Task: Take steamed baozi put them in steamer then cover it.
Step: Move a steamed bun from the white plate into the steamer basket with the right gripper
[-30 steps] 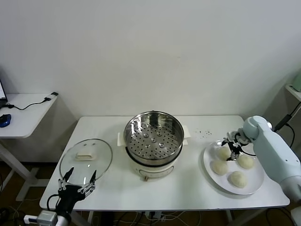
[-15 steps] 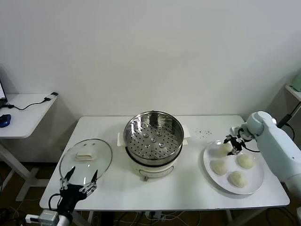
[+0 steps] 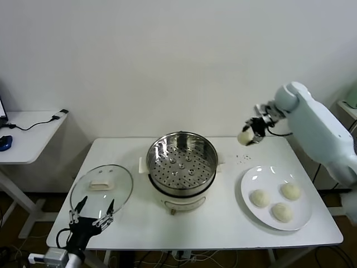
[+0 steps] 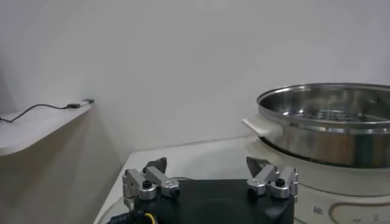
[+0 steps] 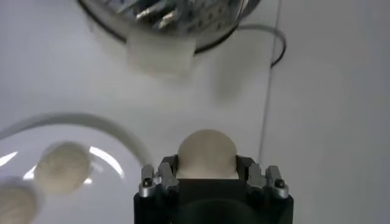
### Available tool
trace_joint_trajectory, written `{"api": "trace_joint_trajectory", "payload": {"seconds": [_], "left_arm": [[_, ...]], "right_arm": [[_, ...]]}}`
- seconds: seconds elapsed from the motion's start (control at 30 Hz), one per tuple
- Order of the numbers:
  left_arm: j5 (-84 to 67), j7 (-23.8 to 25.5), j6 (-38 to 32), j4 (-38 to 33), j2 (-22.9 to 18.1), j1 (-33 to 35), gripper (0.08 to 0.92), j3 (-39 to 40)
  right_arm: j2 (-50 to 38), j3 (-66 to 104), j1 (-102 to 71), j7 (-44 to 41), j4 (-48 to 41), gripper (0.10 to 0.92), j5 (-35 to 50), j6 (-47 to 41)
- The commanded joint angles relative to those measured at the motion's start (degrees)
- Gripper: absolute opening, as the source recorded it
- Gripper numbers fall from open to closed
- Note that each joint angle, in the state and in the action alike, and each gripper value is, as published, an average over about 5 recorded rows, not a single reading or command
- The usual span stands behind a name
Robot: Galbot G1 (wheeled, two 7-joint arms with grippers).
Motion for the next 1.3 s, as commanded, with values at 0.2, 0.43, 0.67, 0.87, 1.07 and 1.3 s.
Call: {"api": "trace_joint_trajectory", "payload": {"seconds": [0.2, 0.43, 0.67, 0.87, 1.07, 1.3], "left_arm": [[-0.7, 0.1, 0.4, 0.0, 0.1, -0.9, 0.823, -0.2], [-0.8, 0.2, 0.6, 0.1, -0.2, -1.2, 0.823, -0.4], [-0.7, 0.3, 0.6, 0.0, -0.6, -1.2, 0.823, -0.6], [-0.7, 0.2, 0.5, 0.0, -0.9, -1.0, 0.823, -0.9], [-0.5, 0.3, 0.4, 0.0, -1.2, -1.2, 0.823, -0.7], [-0.6, 0.2, 0.4, 0.0, -1.3, -1.2, 0.823, -0.7]], "right_arm": [[16.0, -15.2, 10.7, 1.6, -7.3, 0.628, 7.3, 22.1], [15.1, -23.6, 9.5, 7.6, -1.6, 0.628, 1.7, 33.8], [14.1, -26.0, 7.4, 14.9, 3.7, 0.628, -5.3, 40.3], [14.3, -26.8, 5.8, 20.6, 4.4, 0.628, -13.4, 40.5], [14.5, -27.0, 4.2, 20.7, 3.8, 0.628, -14.5, 40.5], [15.9, -26.6, 2.7, 20.9, 0.1, 0.629, -14.6, 40.5]]}}
